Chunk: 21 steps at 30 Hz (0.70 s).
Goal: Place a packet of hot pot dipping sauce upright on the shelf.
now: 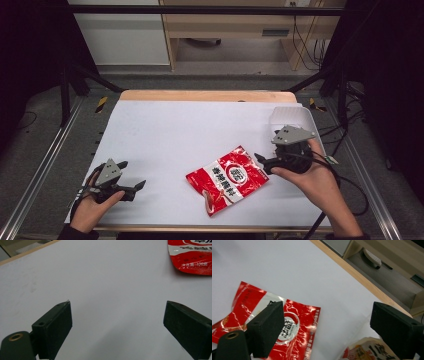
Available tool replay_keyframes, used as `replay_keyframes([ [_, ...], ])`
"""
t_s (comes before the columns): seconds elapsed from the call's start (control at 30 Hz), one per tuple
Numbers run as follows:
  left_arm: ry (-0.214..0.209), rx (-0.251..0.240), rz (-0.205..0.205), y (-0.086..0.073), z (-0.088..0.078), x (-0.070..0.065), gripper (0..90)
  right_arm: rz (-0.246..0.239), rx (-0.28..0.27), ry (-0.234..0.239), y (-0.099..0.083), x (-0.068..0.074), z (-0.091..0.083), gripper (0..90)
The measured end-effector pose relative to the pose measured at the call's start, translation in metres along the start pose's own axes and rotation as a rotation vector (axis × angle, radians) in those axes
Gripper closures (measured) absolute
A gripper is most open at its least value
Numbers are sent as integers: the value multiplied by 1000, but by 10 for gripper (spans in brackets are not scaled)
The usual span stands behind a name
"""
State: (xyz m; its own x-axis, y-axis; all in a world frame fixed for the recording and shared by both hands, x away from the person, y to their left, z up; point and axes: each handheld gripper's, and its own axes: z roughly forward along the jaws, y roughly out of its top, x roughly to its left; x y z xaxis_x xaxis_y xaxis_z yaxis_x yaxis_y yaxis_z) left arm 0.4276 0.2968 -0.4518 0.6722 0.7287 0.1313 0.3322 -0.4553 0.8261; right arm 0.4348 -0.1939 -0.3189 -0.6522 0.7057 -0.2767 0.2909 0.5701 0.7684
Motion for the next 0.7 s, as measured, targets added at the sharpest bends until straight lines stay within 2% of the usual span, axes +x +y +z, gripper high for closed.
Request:
replay_keyframes([
  [0.2,0,3,1,-1,0,-1,80,11,-7,-2,-3,20,6,131],
  [0.3,-1,3,1,0,0,-1,81,38,-11,-18,-9,27,12,131],
  [0.37,-2,3,0,0,0,-1,81,69,-11,-1,-14,31,16,131],
  [0.47,-4,5,3,0,0,-2,81,63,4,0,-22,40,21,133],
  [0.7,-10,4,7,1,1,-3,81,83,27,2,-41,55,31,156],
])
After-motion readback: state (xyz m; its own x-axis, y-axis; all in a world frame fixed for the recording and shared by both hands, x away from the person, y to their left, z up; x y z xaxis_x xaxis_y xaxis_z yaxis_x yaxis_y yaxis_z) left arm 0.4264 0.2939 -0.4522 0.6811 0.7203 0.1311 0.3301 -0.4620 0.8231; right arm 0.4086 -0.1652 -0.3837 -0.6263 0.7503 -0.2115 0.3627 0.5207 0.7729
